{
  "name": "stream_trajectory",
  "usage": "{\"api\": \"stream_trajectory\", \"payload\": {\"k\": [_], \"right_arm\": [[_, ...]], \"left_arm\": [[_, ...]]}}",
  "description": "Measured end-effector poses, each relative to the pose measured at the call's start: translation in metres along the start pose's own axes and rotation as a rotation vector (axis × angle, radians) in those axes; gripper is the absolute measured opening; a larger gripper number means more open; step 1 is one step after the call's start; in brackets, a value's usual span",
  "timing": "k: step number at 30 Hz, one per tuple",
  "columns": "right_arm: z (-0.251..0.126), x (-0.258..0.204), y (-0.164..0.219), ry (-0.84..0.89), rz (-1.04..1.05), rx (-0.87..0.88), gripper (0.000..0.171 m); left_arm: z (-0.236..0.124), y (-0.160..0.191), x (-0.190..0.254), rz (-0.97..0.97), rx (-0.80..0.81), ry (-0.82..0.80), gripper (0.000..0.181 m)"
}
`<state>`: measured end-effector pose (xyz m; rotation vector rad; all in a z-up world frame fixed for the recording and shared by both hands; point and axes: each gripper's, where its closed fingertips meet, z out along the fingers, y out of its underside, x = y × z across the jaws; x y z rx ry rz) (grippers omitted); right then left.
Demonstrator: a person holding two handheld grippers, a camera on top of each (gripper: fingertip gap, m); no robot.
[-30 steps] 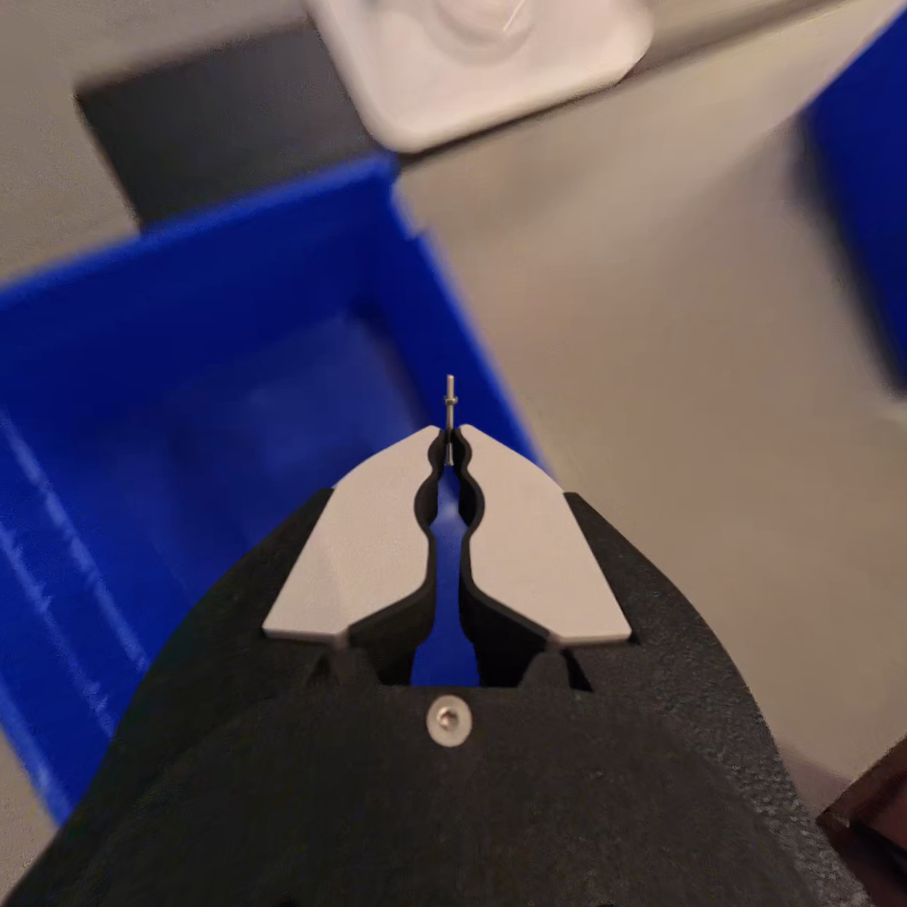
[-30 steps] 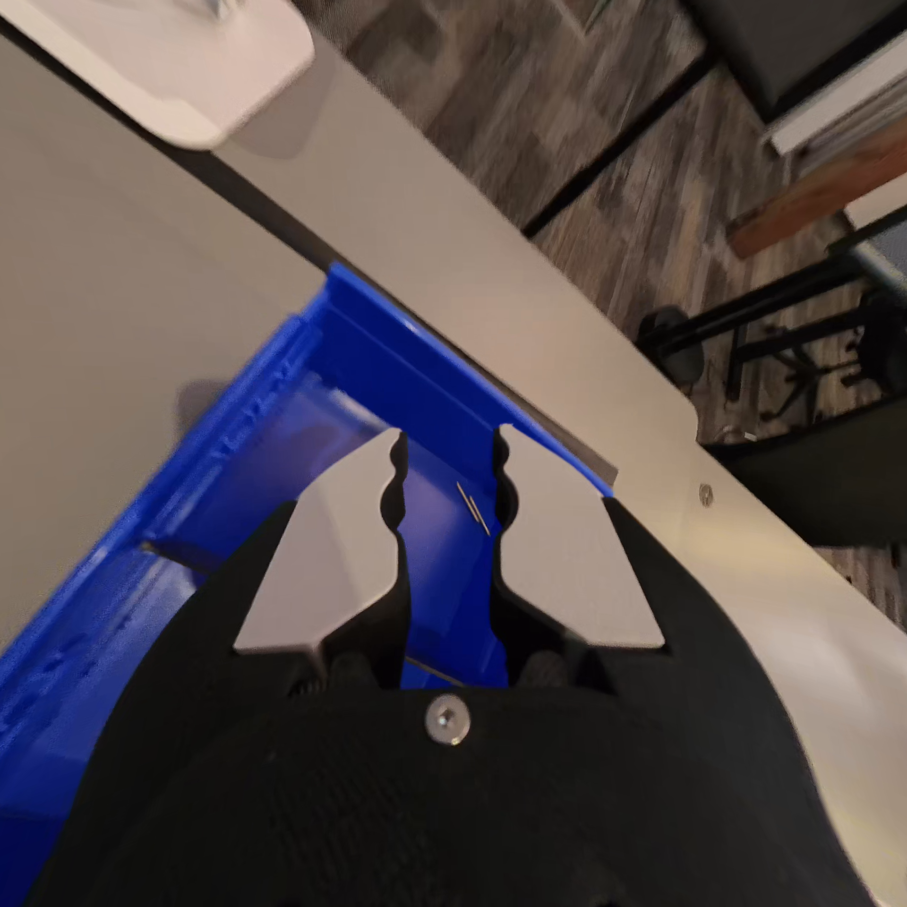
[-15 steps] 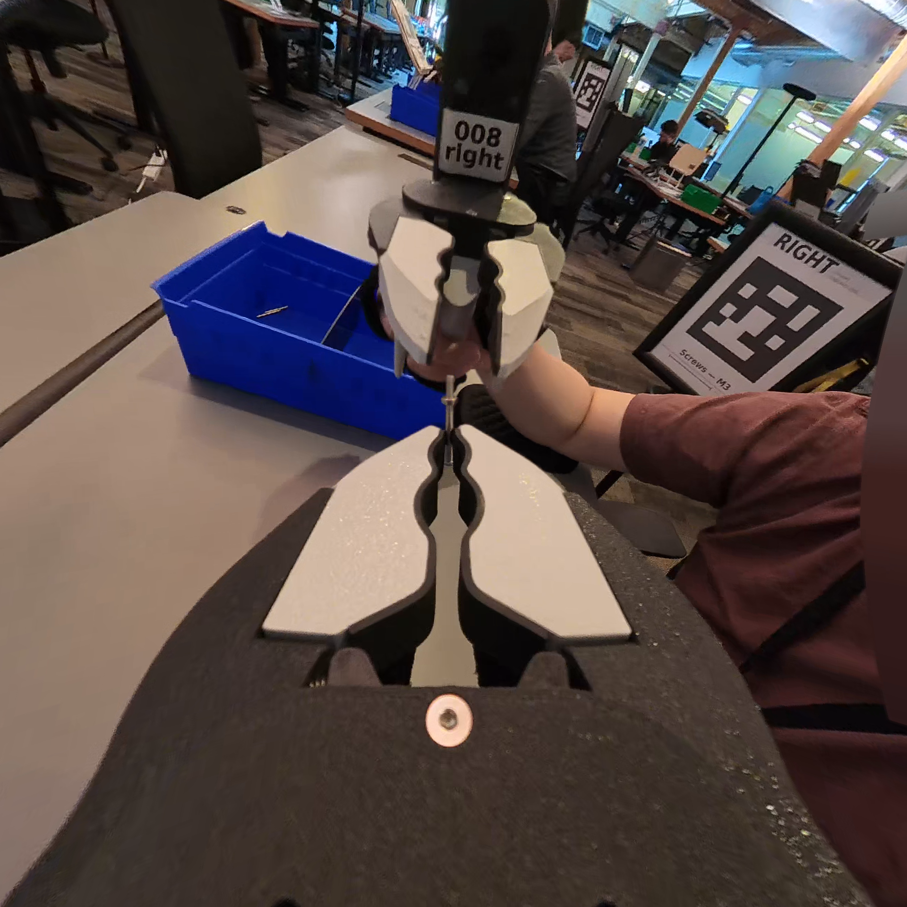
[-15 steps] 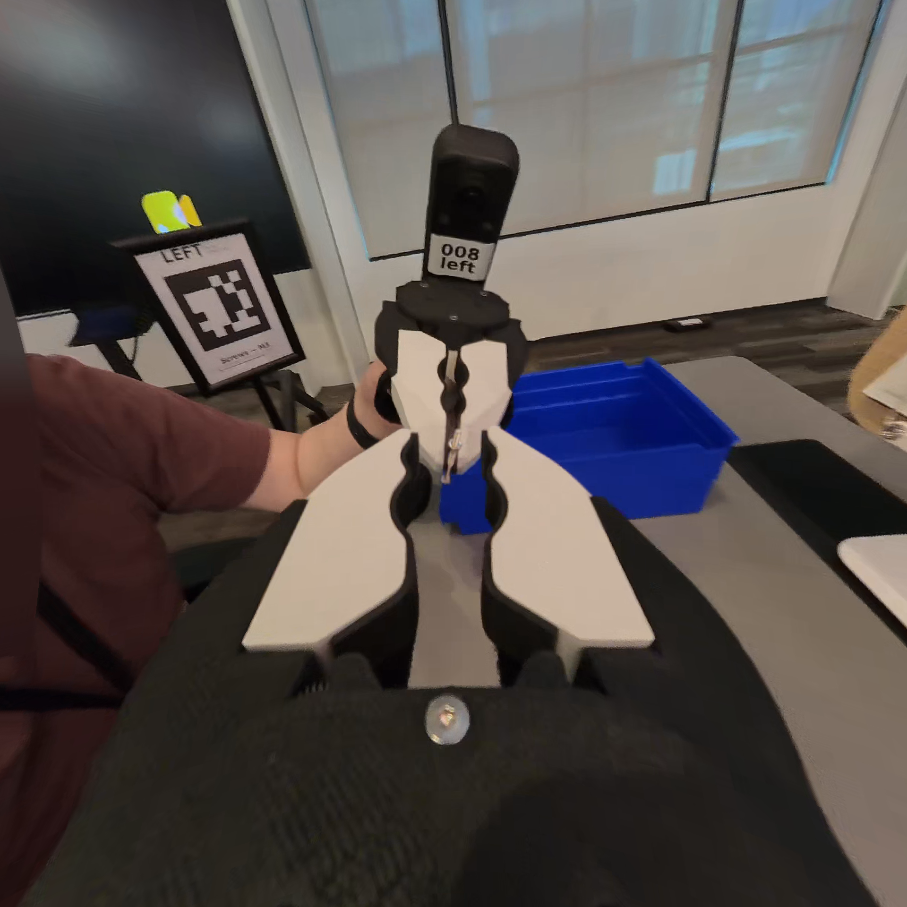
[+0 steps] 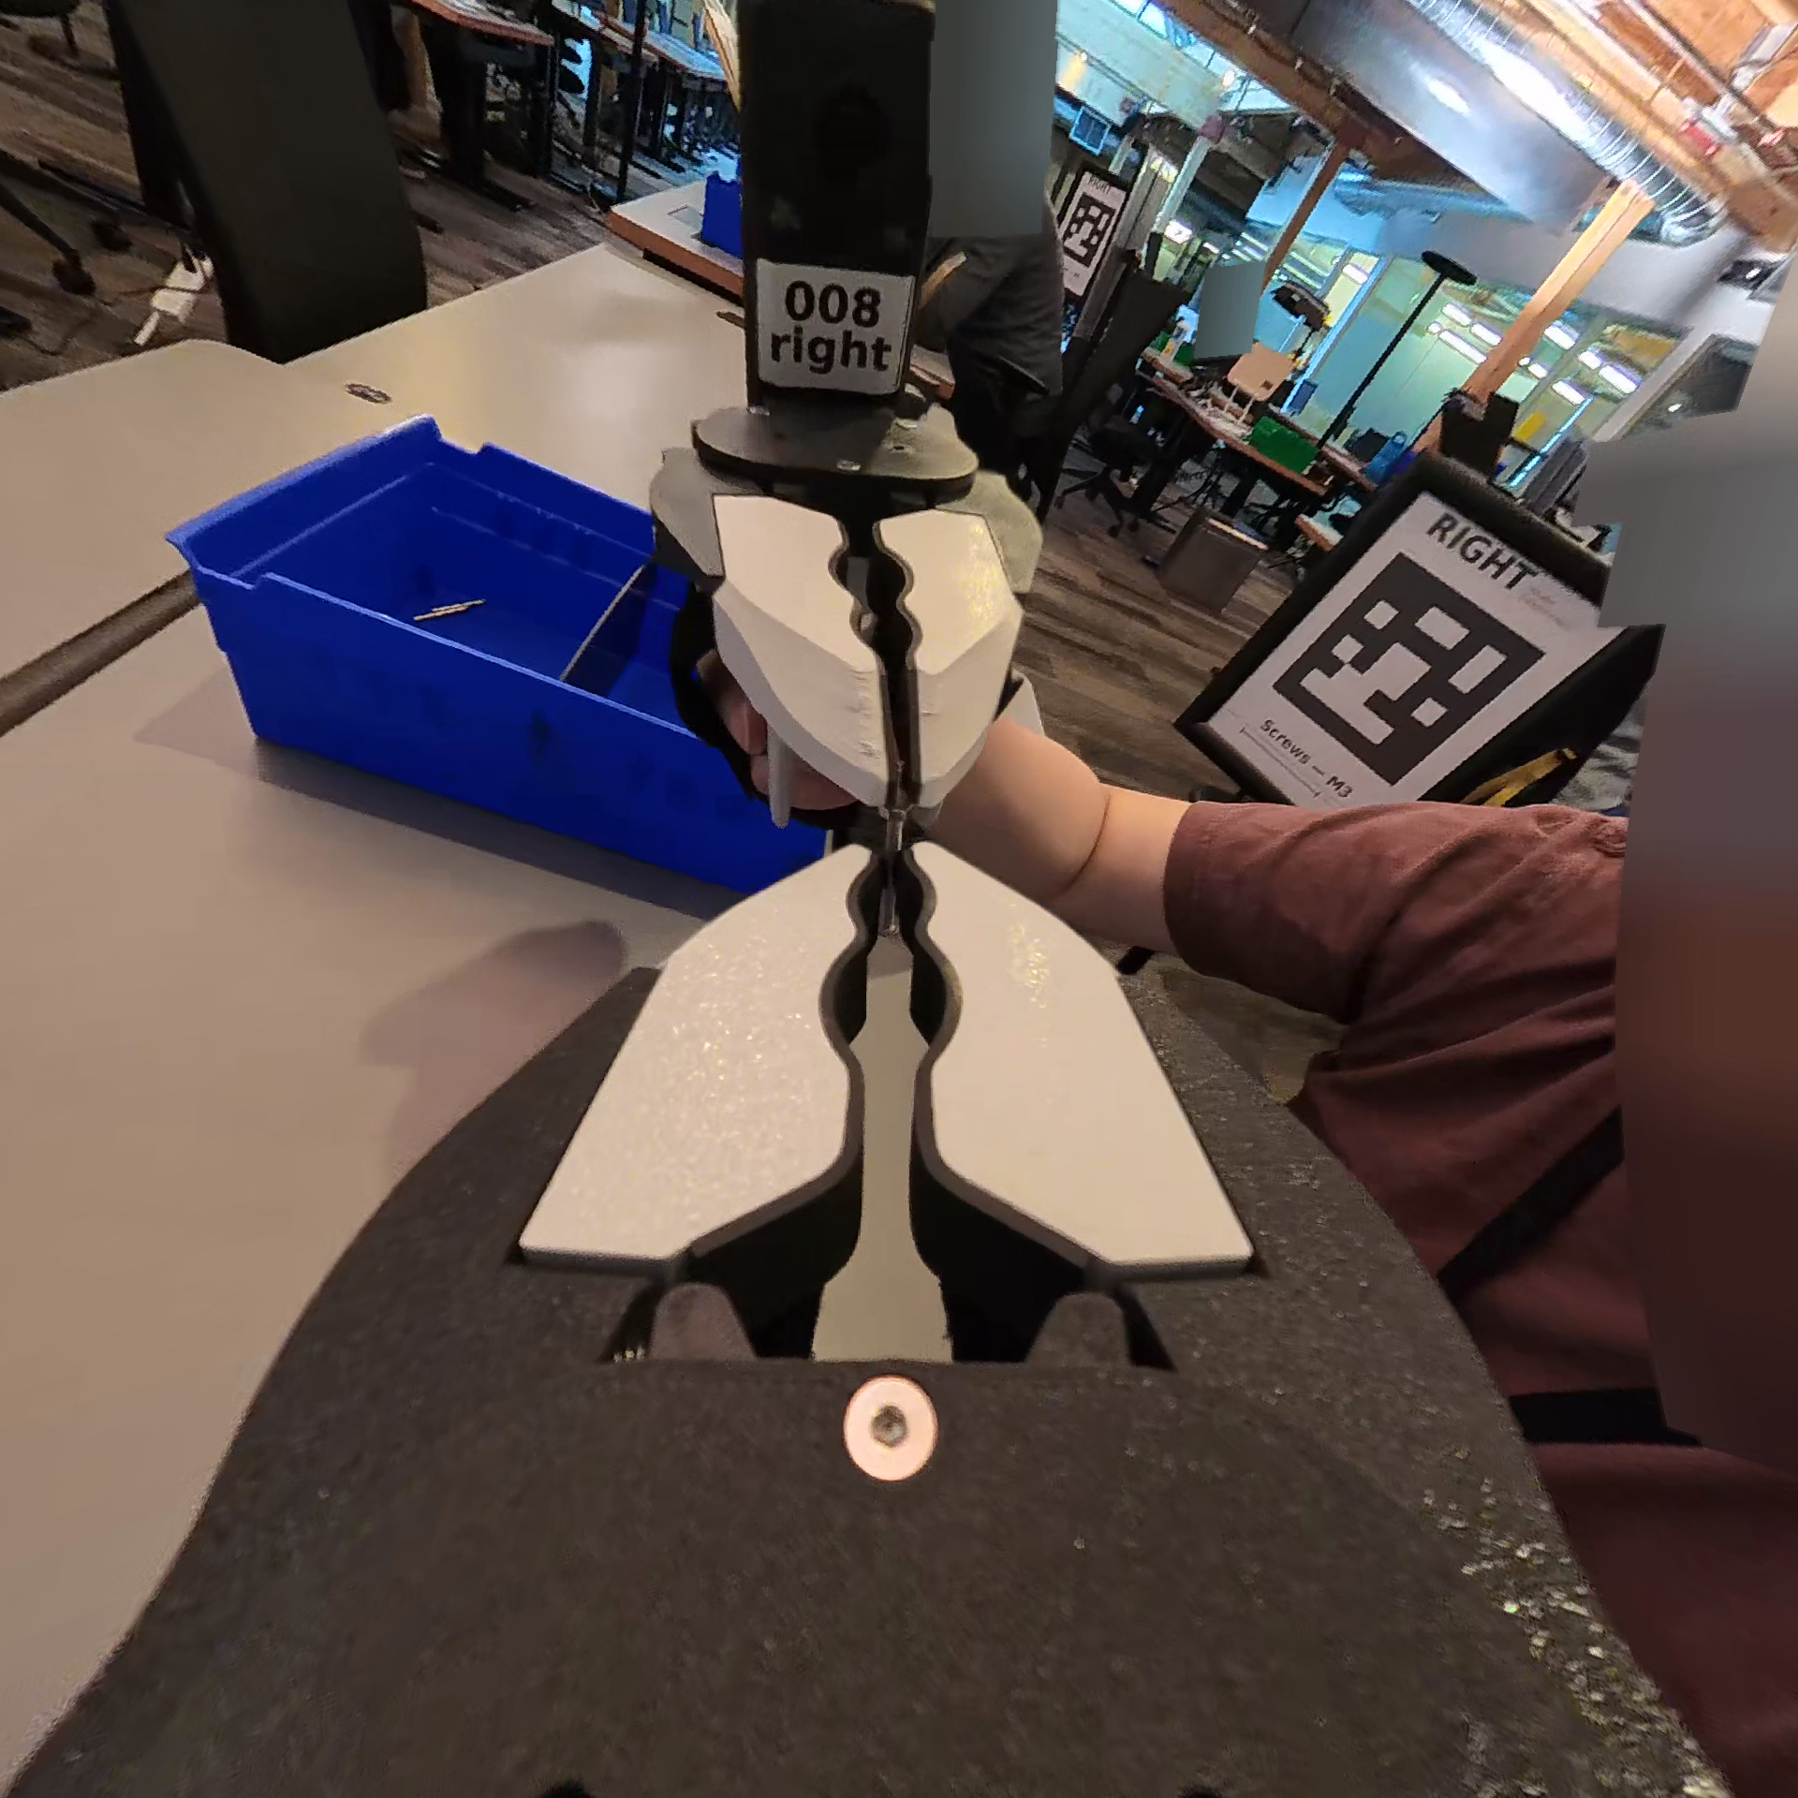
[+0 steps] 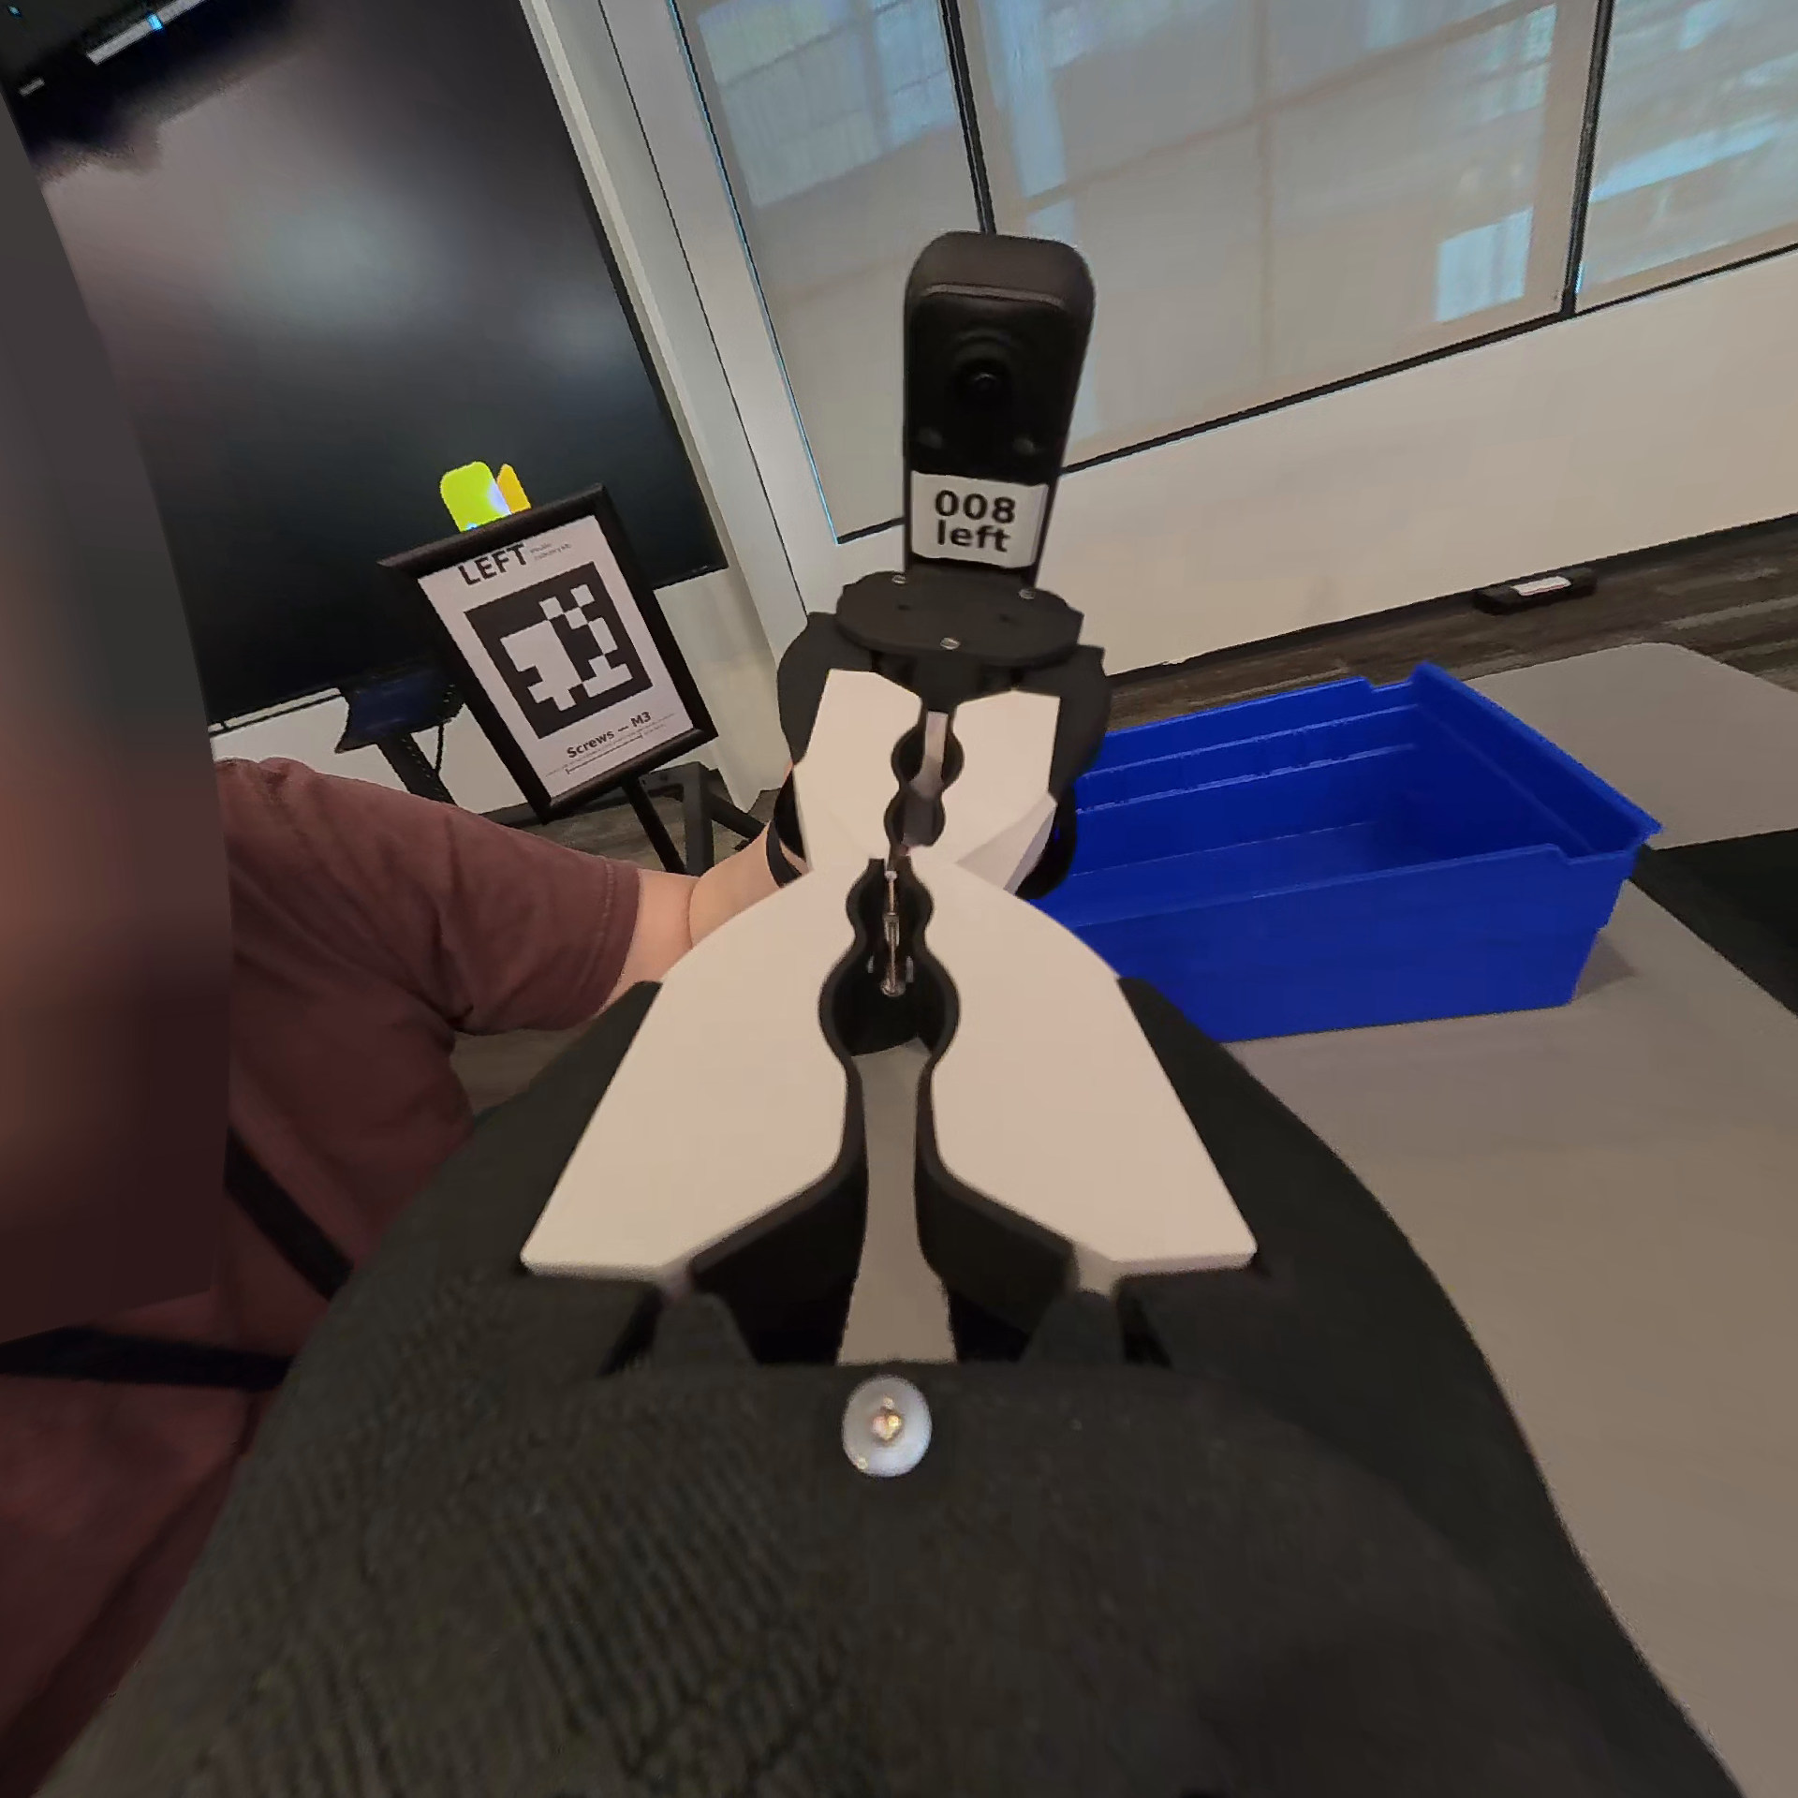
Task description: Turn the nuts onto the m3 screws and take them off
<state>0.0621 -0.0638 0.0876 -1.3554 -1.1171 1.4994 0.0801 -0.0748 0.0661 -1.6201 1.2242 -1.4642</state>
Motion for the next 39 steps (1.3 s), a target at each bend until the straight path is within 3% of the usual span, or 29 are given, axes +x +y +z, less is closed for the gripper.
{"api": "stream_trajectory", "payload": {"k": [13, 15, 27, 33, 39], "right_arm": [[-0.005, 0.009, -0.002, 0.028, 0.003, 0.018, 0.004], [-0.008, 0.015, -0.006, 0.068, -0.002, 0.047, 0.026], [0.0, 0.017, 0.003, 0.064, 0.032, 0.018, 0.029], [-0.01, 0.012, -0.001, -0.023, 0.055, 0.045, 0.023], [0.004, -0.003, -0.001, -0.055, 0.032, 0.047, 0.026]], "left_arm": [[0.008, 0.005, -0.006, -0.078, 0.004, 0.032, 0.002], [0.006, 0.003, -0.006, -0.103, 0.027, 0.049, 0.002], [0.007, -0.001, -0.004, -0.037, 0.038, 0.021, 0.002], [0.004, -0.004, 0.001, 0.01, 0.043, 0.02, 0.002], [0.008, -0.001, 0.003, 0.0, 0.031, 0.036, 0.002]]}}
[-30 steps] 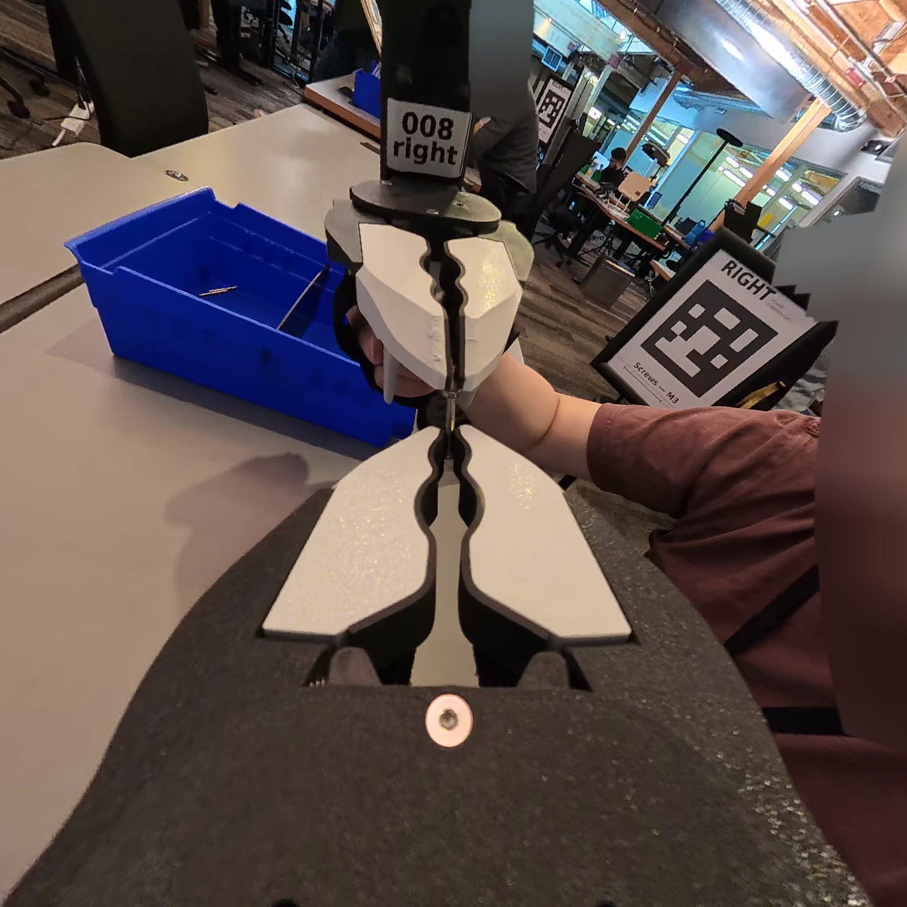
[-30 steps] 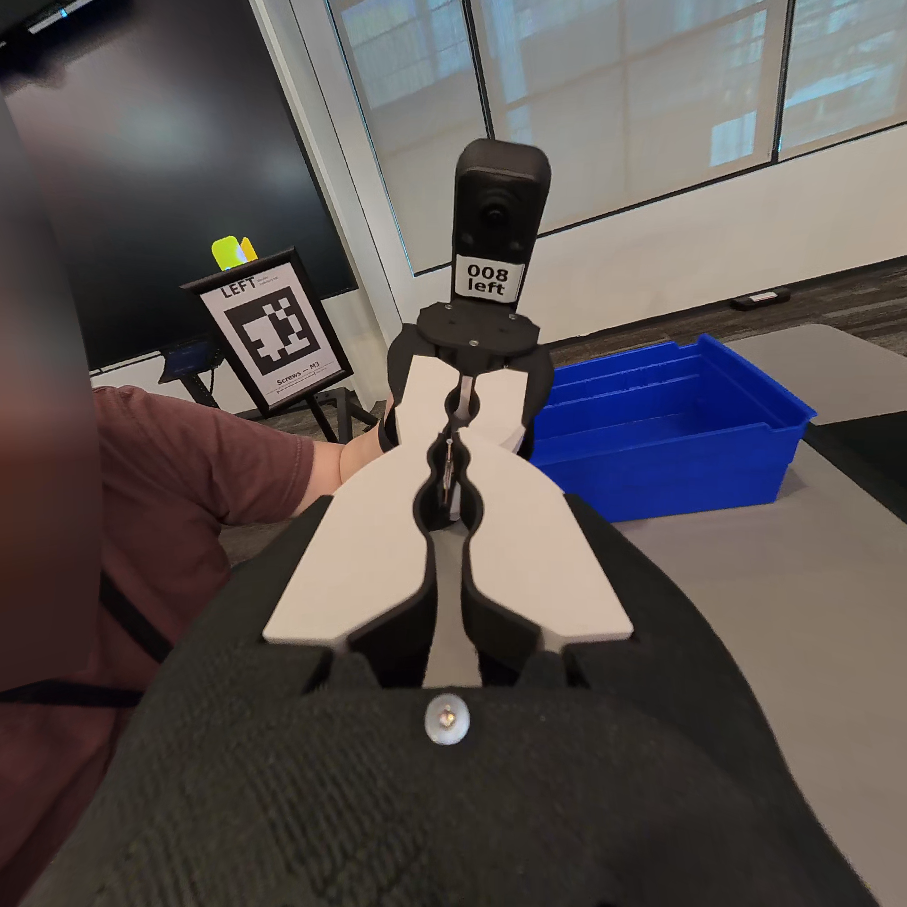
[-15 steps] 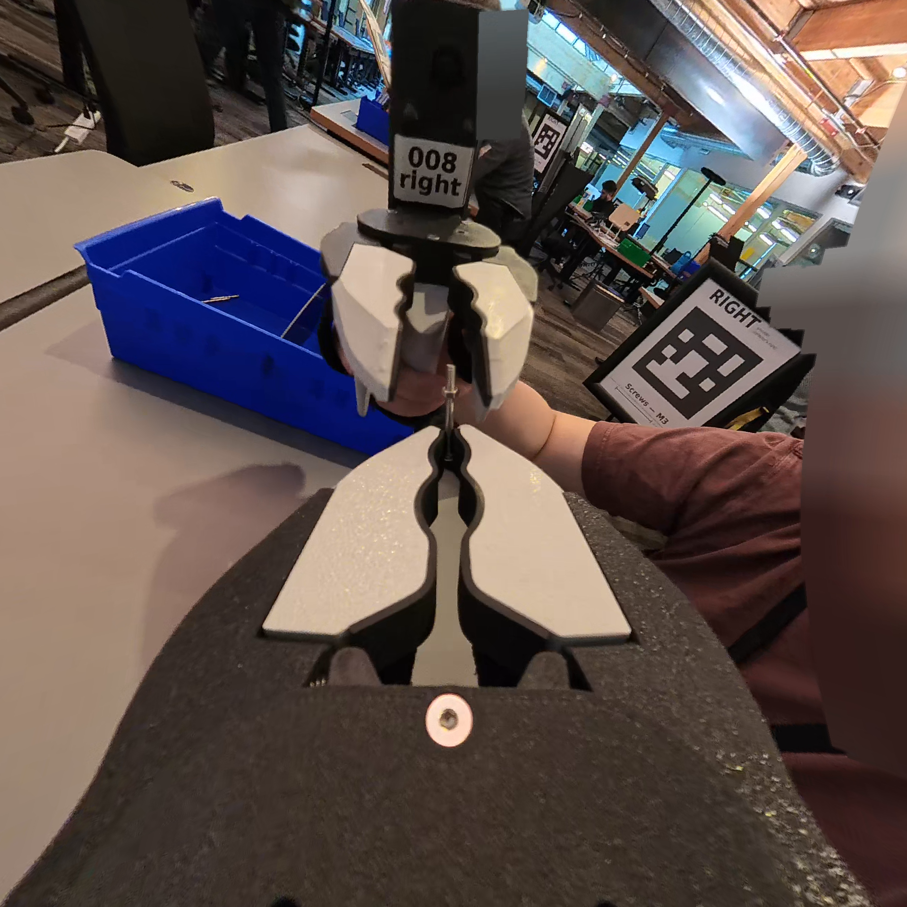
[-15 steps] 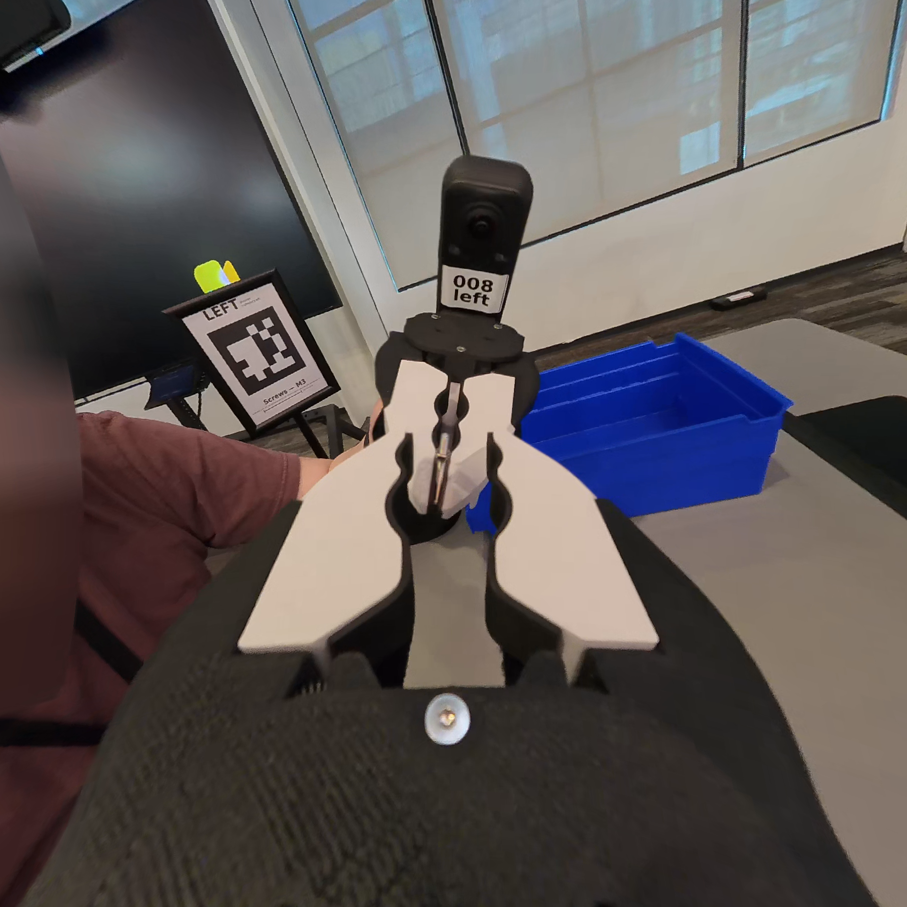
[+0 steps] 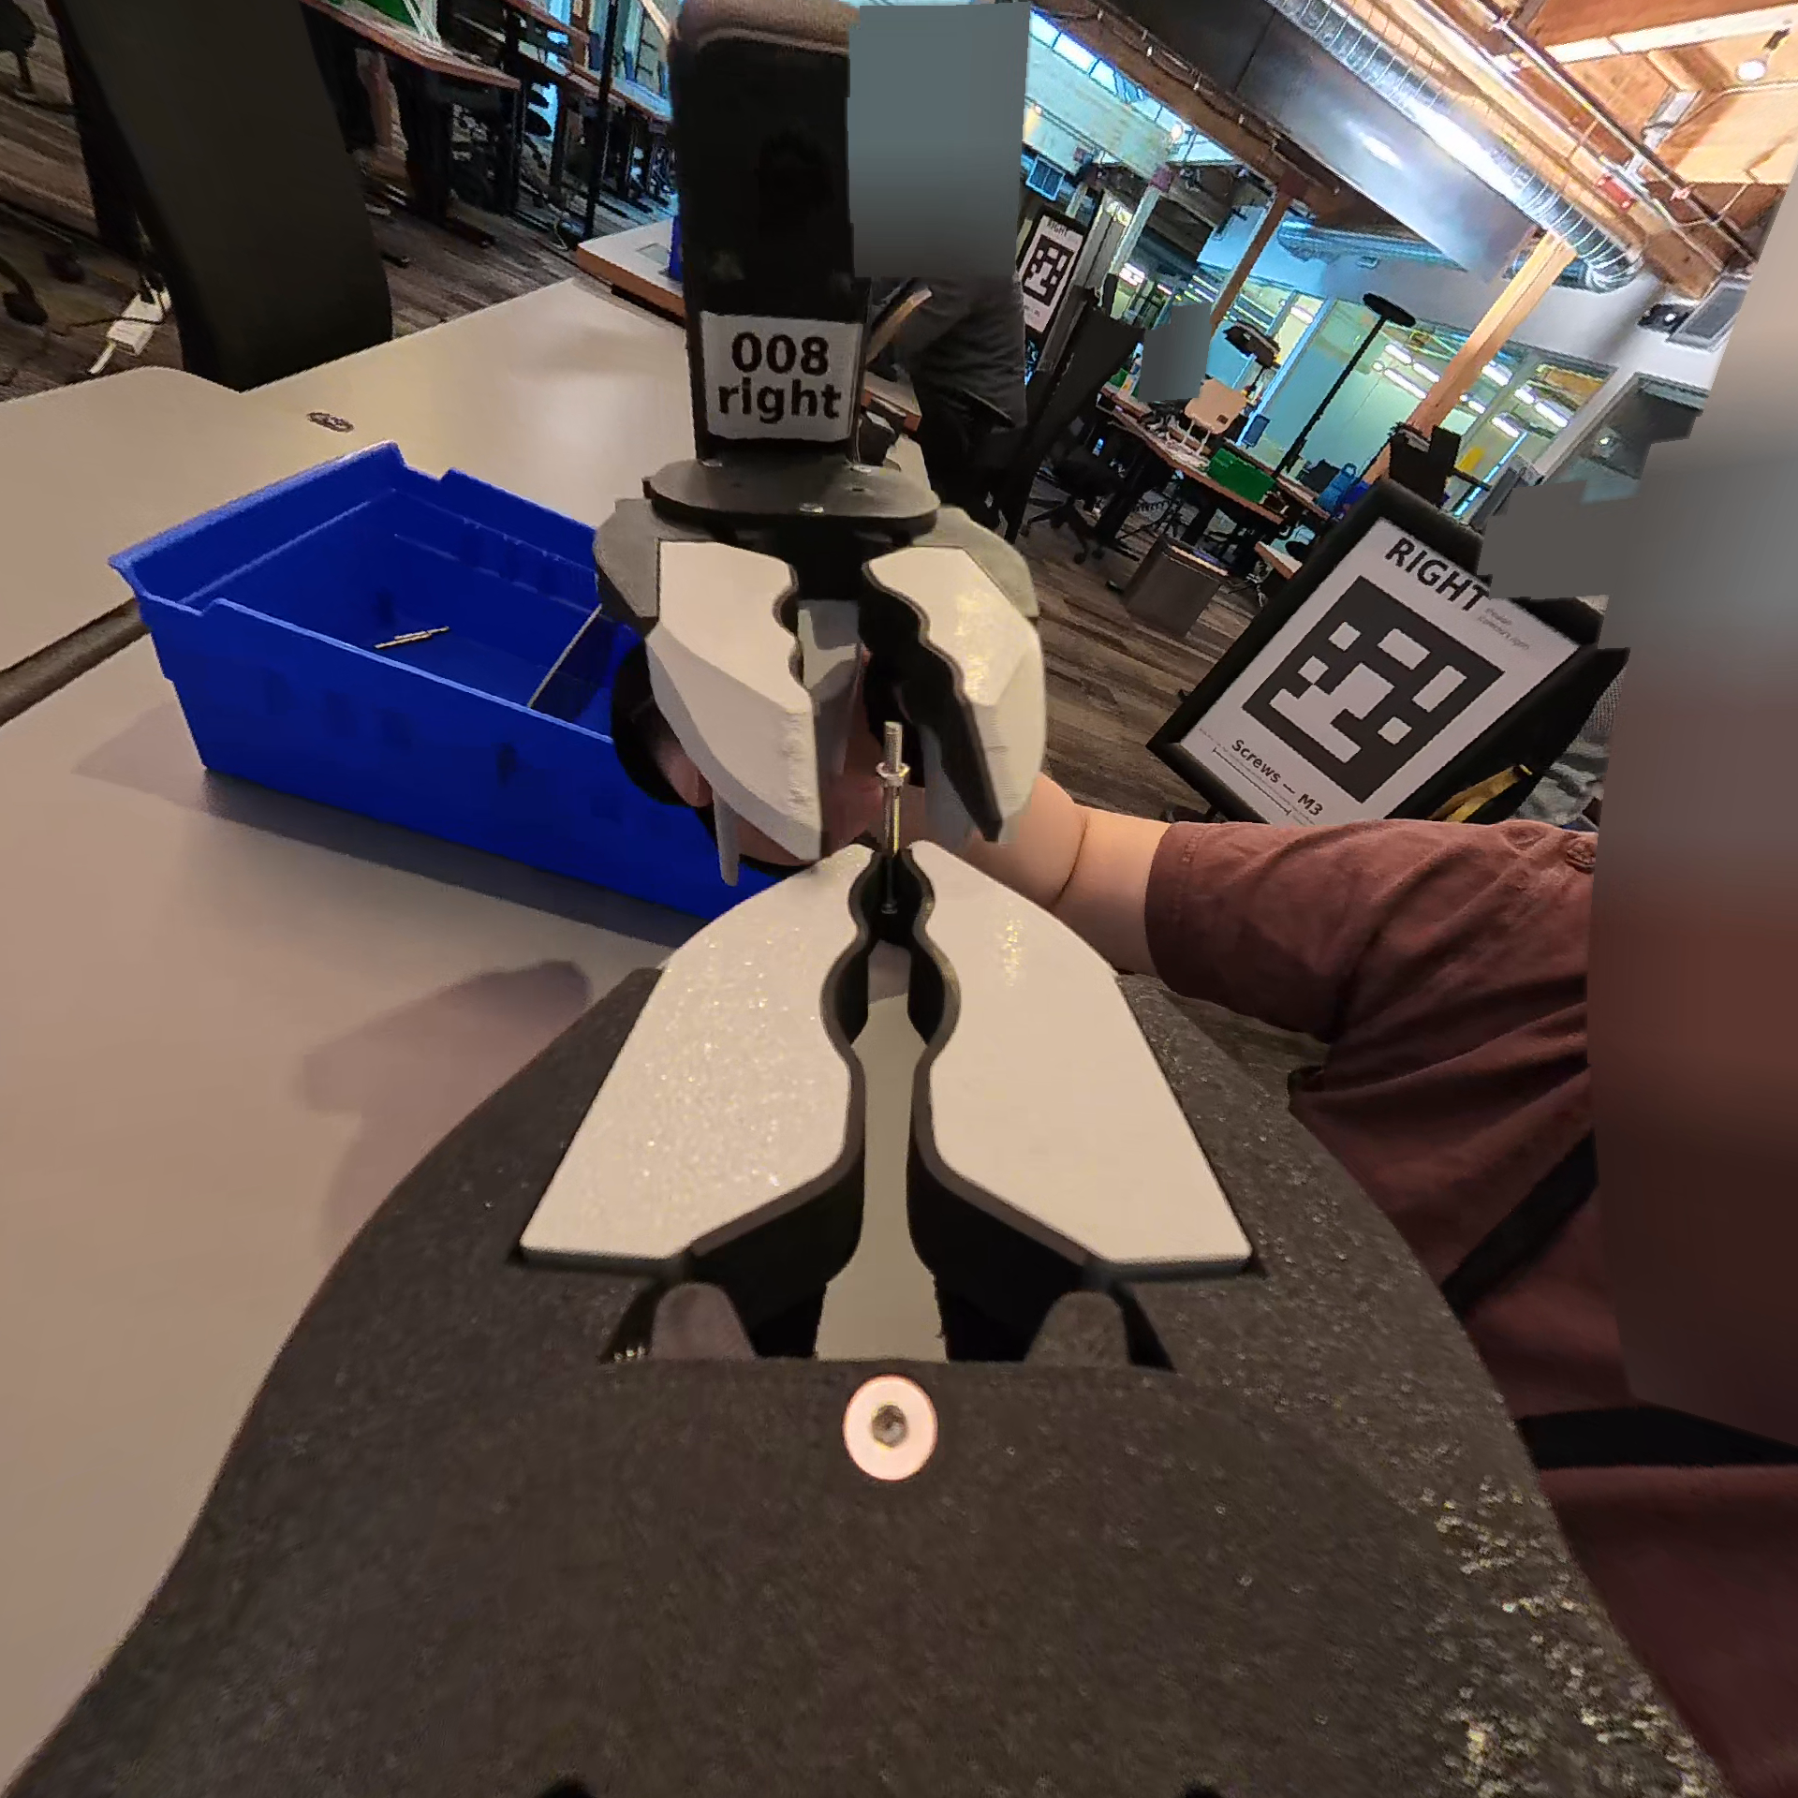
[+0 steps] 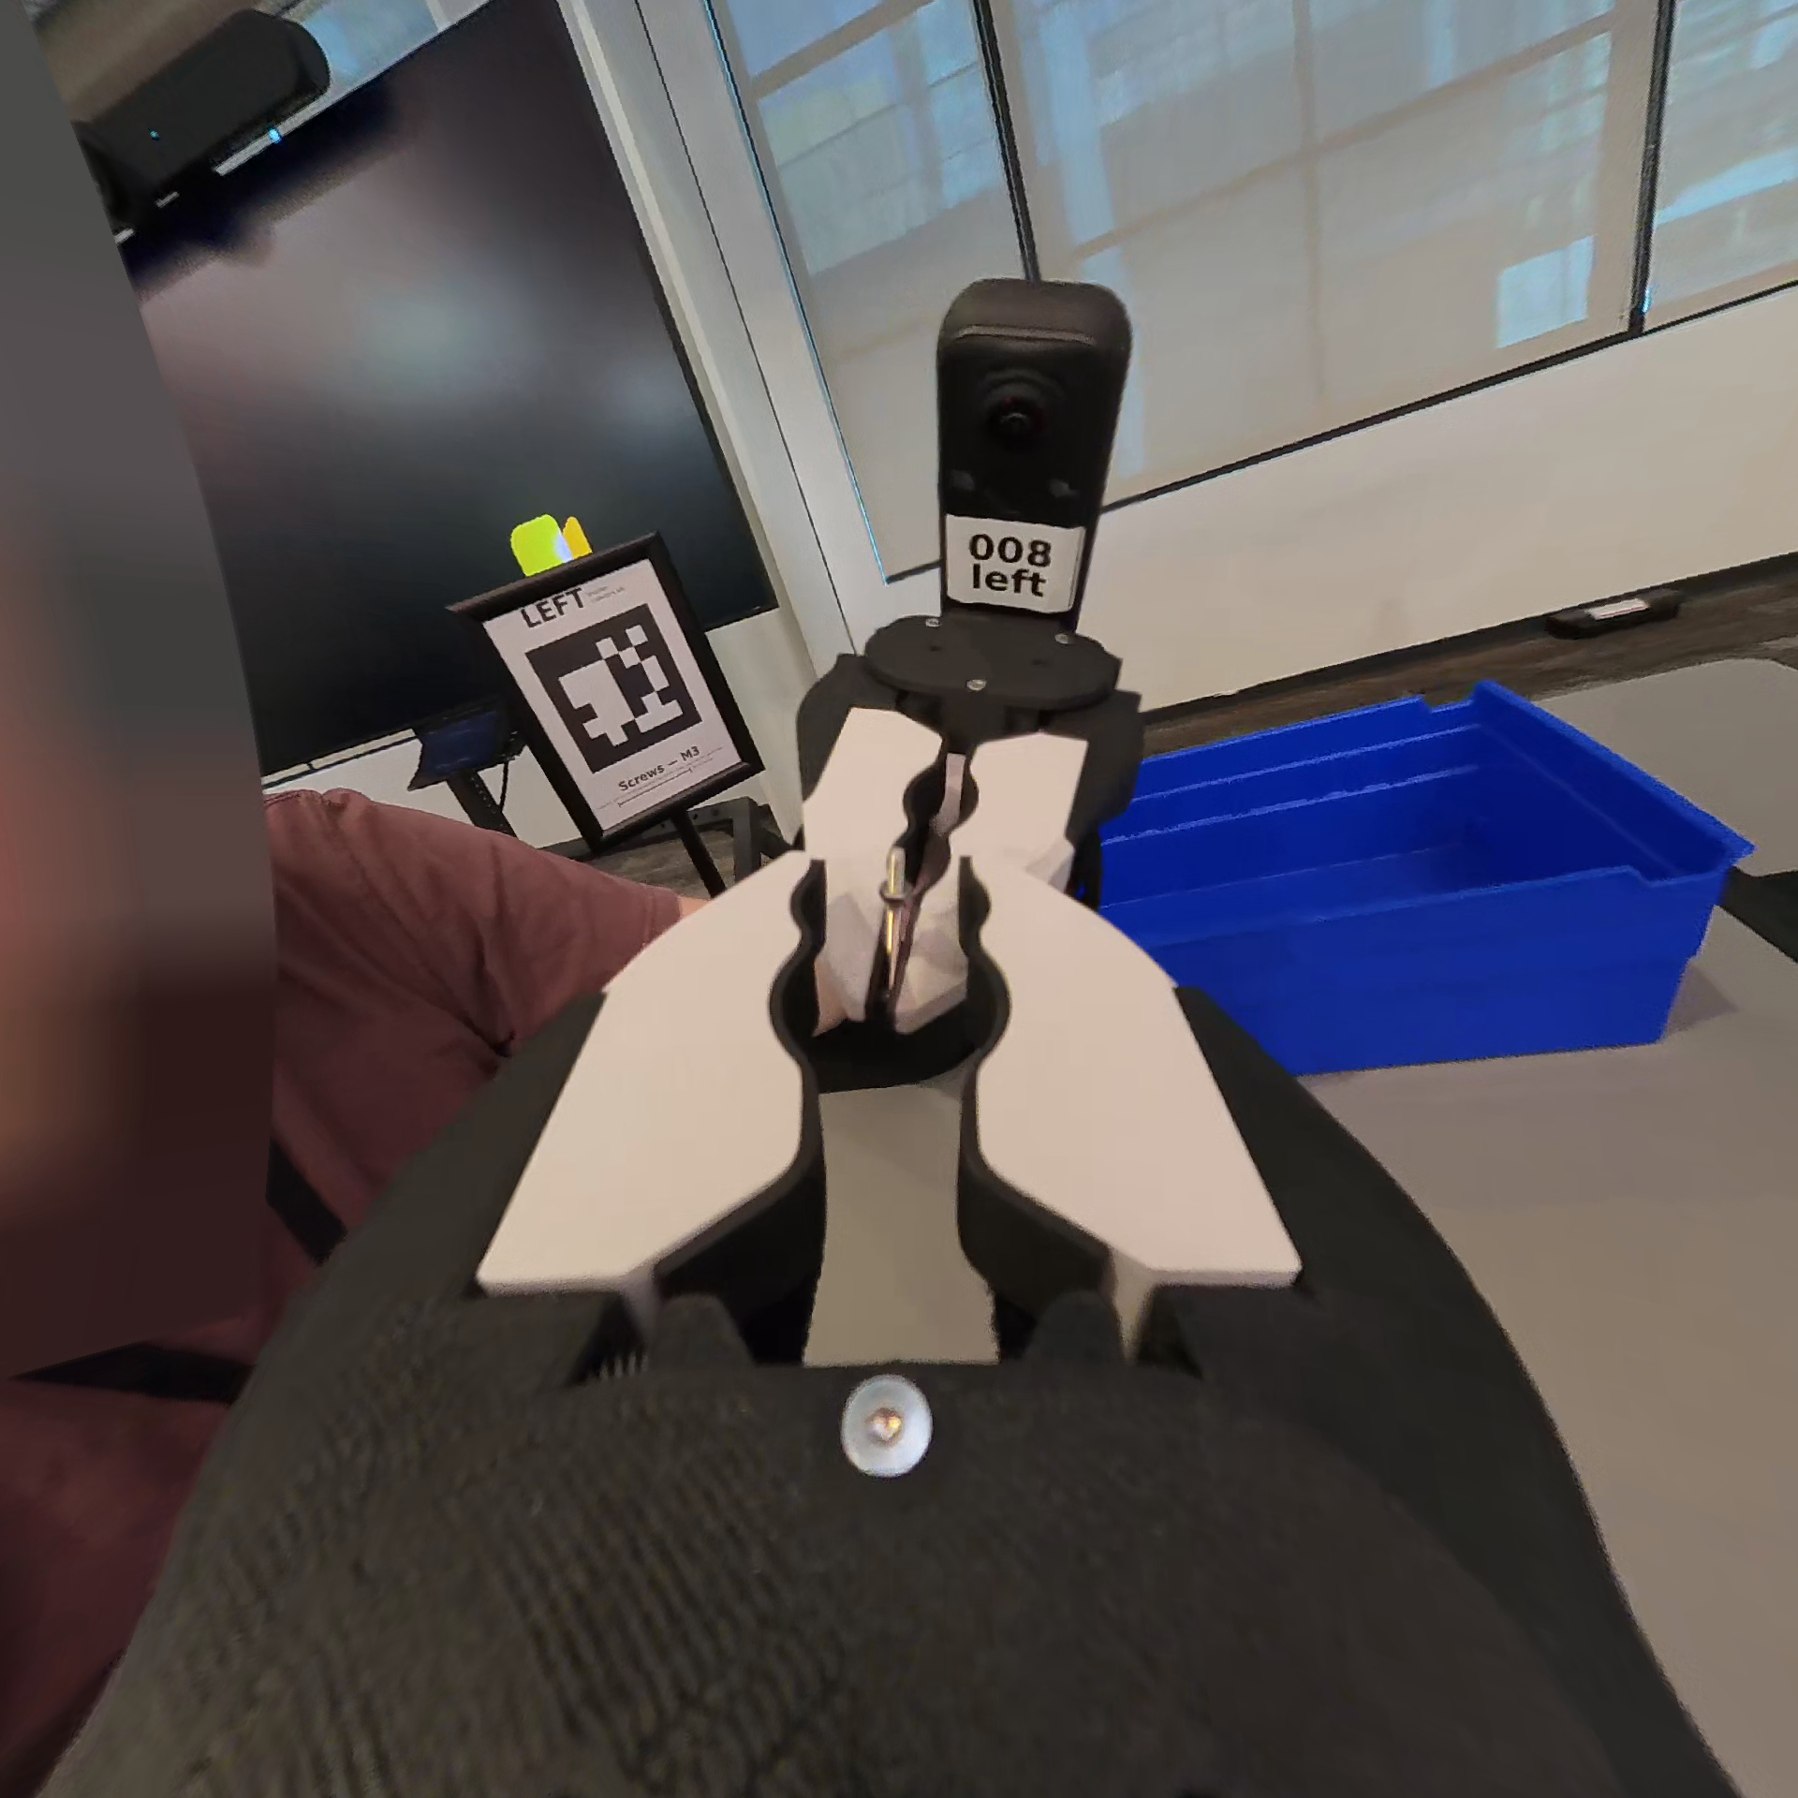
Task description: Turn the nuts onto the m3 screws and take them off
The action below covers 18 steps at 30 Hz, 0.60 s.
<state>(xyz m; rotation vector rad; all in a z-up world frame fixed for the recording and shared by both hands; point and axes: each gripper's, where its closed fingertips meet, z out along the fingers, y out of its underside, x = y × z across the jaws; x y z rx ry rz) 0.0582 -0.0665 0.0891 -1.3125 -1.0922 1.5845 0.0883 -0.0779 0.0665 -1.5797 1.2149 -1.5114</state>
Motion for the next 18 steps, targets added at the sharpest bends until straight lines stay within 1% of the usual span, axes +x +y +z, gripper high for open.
{"api": "stream_trajectory", "payload": {"k": [2, 4, 5, 7, 10, 13, 17, 18], "right_arm": [[-0.003, 0.005, 0.0, 0.02, 0.005, -0.001, 0.025], [-0.012, 0.012, -0.003, 0.03, 0.014, 0.015, 0.027], [-0.015, 0.015, -0.004, 0.038, 0.029, 0.023, 0.022], [-0.018, 0.015, -0.01, 0.032, 0.036, 0.061, 0.019], [-0.009, 0.003, -0.01, 0.005, 0.013, 0.051, 0.023], [-0.002, 0.002, -0.006, 0.029, -0.002, 0.029, 0.029], [-0.014, 0.01, -0.009, 0.023, 0.033, 0.049, 0.032], [-0.017, 0.013, -0.011, 0.032, 0.04, 0.064, 0.026]], "left_arm": [[0.0, -0.002, 0.004, 0.008, 0.008, 0.013, 0.002], [-0.002, -0.004, 0.0, 0.013, 0.019, -0.016, 0.002], [-0.004, -0.005, 0.001, 0.012, 0.023, -0.007, 0.002], [-0.005, -0.006, 0.0, -0.003, 0.03, -0.006, 0.002], [-0.004, -0.004, -0.001, -0.008, 0.021, -0.008, 0.002], [0.0, -0.003, 0.004, 0.003, 0.014, 0.009, 0.002], [-0.002, -0.006, 0.007, 0.025, 0.025, -0.001, 0.002], [-0.003, -0.006, 0.008, 0.019, 0.022, 0.01, 0.002]]}}
